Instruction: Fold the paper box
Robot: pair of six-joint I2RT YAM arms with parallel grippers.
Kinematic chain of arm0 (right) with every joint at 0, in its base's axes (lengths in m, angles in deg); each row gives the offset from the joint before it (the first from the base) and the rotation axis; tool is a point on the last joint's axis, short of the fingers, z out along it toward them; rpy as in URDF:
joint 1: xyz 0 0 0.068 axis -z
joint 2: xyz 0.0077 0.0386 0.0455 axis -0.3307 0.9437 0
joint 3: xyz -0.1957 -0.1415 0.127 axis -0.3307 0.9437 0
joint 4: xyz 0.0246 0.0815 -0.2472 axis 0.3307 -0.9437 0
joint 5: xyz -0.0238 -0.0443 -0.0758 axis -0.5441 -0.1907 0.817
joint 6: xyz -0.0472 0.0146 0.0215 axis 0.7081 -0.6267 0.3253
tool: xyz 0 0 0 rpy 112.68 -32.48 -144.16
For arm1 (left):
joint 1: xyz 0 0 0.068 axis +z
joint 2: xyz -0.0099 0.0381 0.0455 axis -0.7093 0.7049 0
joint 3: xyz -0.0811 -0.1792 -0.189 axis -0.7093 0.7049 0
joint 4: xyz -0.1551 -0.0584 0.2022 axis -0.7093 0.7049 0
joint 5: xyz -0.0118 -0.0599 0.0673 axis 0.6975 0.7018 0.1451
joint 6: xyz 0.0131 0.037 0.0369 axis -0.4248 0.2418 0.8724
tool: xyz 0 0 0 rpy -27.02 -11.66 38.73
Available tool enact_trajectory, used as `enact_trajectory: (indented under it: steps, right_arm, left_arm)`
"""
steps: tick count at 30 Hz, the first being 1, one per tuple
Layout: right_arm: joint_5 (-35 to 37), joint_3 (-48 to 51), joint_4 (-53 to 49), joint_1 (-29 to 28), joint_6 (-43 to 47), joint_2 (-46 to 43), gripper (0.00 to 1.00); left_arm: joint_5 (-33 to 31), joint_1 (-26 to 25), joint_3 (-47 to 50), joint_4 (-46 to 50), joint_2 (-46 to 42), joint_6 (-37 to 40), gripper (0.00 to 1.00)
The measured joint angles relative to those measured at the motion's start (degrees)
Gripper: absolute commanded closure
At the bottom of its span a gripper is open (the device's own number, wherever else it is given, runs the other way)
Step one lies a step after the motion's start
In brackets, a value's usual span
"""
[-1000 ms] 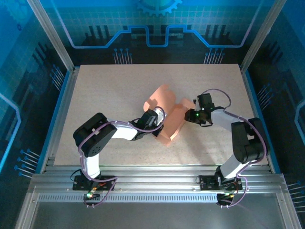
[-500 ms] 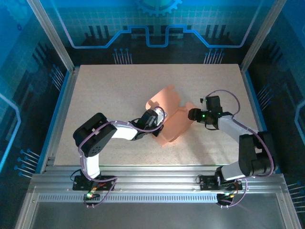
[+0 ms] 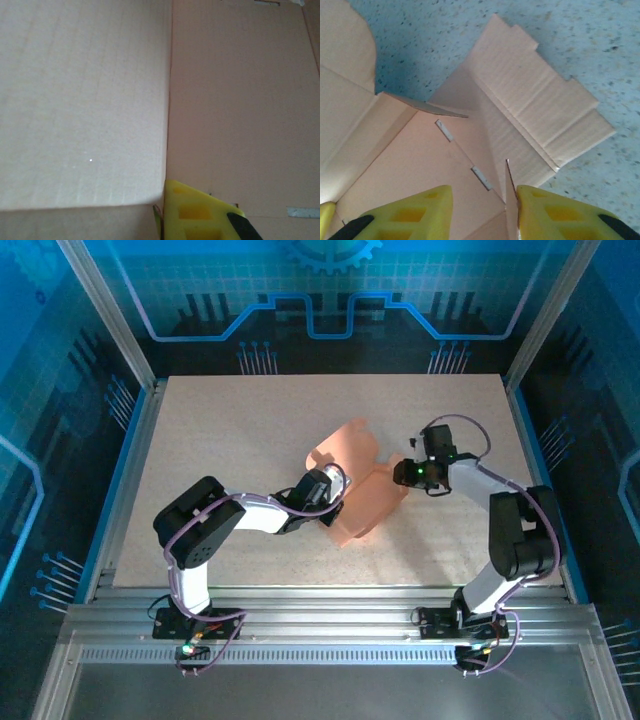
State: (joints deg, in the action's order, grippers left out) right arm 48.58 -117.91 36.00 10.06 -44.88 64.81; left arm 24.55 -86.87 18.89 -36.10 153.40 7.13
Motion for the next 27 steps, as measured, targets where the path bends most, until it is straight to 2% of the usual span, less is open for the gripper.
enact_trajectory:
  steps: [6, 9, 14, 17, 19, 23, 25, 27]
  right_arm:
    - [0.59, -0.46, -1.16, -1.49, 2.16, 0.26, 0.72]
    - [3.8, -0.7, -3.1, -1.2, 1.05, 0.33, 0.76]
    - [8.07, -2.93, -8.17, 1.64, -4.2, 2.56, 0.9]
    - [7.91, -3.04, -10.21, 2.64, -8.85, 2.82, 0.91]
    - [7.48, -3.13, -10.97, 2.91, -11.87, 2.82, 0.86]
    - [5.7, -2.93, -11.87, 3.41, -17.38, 2.67, 0.61]
    - [4.94, -1.66, -10.88, 3.69, -18.62, 1.38, 0.54]
    - [4.96, 1.46, -9.22, 3.72, -19.76, -2.4, 0.51]
  left_arm:
    - [0.0, 0.0, 0.0, 0.0, 0.02, 0.0, 0.95]
    - [0.0, 0.0, 0.0, 0.0, 0.0, 0.0, 0.94]
    - [0.09, 0.0, 0.0, 0.0, 0.0, 0.0, 0.94]
    - [0.66, 0.0, 0.0, 0.0, 0.02, 0.0, 0.94]
    - [0.87, 0.0, 0.0, 0.0, 0.0, 0.0, 0.94]
    - [1.05, 0.0, 0.0, 0.0, 0.02, 0.0, 0.94]
    - [1.09, 0.0, 0.0, 0.0, 0.0, 0.0, 0.95]
    - [1.11, 0.02, 0.0, 0.0, 0.0, 0.02, 0.94]
